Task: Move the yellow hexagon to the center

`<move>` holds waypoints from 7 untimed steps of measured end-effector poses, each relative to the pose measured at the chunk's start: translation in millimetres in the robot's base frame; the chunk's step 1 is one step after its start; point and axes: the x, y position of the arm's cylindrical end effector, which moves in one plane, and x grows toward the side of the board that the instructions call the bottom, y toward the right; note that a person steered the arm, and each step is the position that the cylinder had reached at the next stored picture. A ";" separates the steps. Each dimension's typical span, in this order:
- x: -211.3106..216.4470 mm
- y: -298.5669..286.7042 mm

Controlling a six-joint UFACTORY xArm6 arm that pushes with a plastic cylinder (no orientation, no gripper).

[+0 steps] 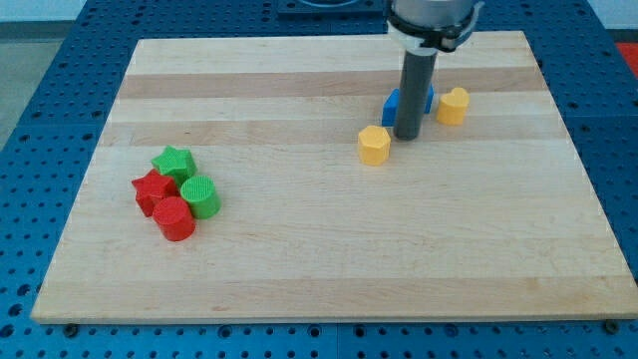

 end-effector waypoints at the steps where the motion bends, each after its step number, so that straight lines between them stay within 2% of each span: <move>1: 2.3 -8.5; 7: 31.7 -10.3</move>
